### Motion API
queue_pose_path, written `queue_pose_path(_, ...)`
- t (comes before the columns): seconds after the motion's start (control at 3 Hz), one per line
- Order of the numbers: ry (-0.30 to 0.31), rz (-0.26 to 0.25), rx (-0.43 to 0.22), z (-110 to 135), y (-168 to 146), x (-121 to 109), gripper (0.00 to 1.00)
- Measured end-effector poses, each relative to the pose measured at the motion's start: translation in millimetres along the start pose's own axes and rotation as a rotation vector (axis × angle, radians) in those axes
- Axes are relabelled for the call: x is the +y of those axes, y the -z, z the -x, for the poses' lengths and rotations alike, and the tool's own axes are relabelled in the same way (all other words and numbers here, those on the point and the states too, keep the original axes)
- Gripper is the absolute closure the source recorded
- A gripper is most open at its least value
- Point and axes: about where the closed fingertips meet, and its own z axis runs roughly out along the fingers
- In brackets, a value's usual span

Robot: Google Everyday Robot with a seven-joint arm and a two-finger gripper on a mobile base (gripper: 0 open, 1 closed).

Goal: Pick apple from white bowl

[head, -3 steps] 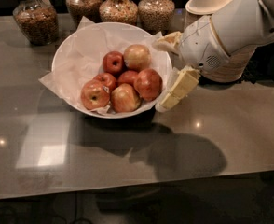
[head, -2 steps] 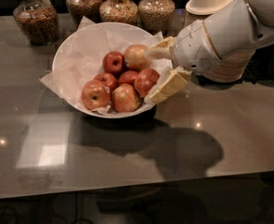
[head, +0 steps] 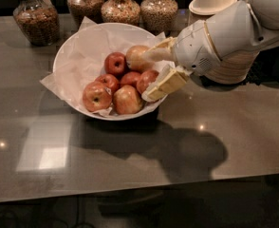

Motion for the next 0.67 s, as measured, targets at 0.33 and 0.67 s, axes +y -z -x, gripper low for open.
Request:
queue_pose_path(0.33, -0.012, -0.016, -0.004, -4.4, 0.3, 0.0, 0.32)
queue_pose_path(0.67, -0.024, -0.022, 0.006, -11.2, -4.4, -1.8, 0.31)
